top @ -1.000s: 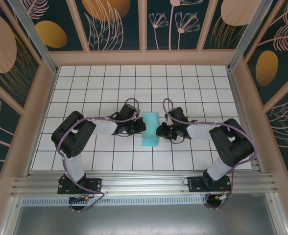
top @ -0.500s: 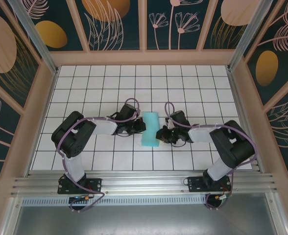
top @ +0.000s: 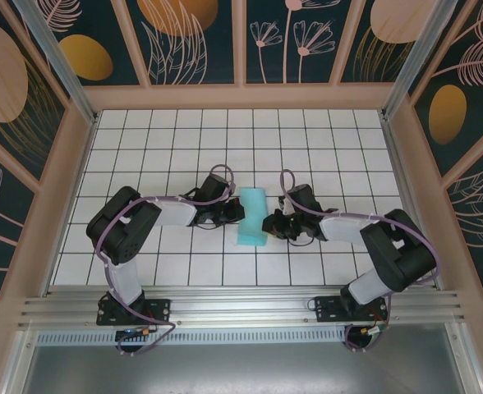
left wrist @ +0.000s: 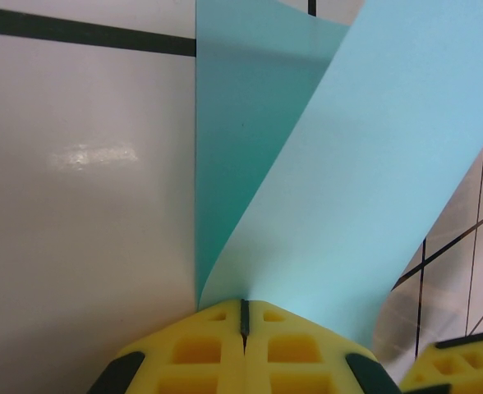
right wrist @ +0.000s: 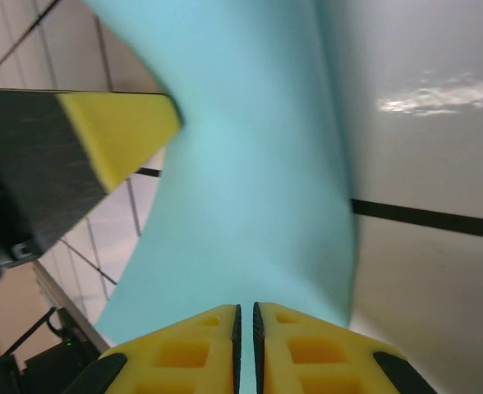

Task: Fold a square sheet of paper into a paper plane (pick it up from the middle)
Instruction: Fold the square sheet of paper in half at the center of the table.

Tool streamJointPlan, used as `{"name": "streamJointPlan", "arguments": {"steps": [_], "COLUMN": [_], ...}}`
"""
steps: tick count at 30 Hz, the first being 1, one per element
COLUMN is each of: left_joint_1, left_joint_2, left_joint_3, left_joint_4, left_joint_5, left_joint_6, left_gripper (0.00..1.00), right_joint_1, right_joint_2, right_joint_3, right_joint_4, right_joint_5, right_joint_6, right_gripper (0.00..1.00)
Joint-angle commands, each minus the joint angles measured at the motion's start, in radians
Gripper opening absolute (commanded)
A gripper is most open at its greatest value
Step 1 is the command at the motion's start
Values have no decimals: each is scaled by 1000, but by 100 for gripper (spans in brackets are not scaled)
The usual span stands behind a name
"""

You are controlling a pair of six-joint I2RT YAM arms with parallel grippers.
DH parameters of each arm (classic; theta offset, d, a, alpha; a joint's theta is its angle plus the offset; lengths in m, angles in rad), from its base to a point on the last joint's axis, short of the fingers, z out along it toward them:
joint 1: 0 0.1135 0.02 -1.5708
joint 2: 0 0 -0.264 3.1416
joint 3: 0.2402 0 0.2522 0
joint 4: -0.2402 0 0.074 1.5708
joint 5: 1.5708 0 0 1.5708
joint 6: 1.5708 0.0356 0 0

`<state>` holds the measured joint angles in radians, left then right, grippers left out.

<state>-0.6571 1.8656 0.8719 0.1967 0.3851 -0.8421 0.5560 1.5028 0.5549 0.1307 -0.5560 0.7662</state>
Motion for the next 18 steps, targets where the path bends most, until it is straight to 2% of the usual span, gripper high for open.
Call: {"name": "streamJointPlan", "arguments": {"steps": [1,11,18], "left_joint_1": [-7,-7,-6], "left_joint_2": [57,53,55], "left_joint_3": [-19,-18,-17], "left_joint_4": [-100,-102,-105], "left_joint_5": [-40,-40,-41], "left_joint_6": [20,23,20], "left_gripper": [0,0,0], "right_joint_1": [18,31,41], "right_joint_2": [-24,99,6], "right_joint_3": [-6,-84,-42], "right_joint_4": [26,69,-19], "right_joint_5": [-36,-8,12], "right_joint_6": [26,26,19], "right_gripper": [16,15,16]}}
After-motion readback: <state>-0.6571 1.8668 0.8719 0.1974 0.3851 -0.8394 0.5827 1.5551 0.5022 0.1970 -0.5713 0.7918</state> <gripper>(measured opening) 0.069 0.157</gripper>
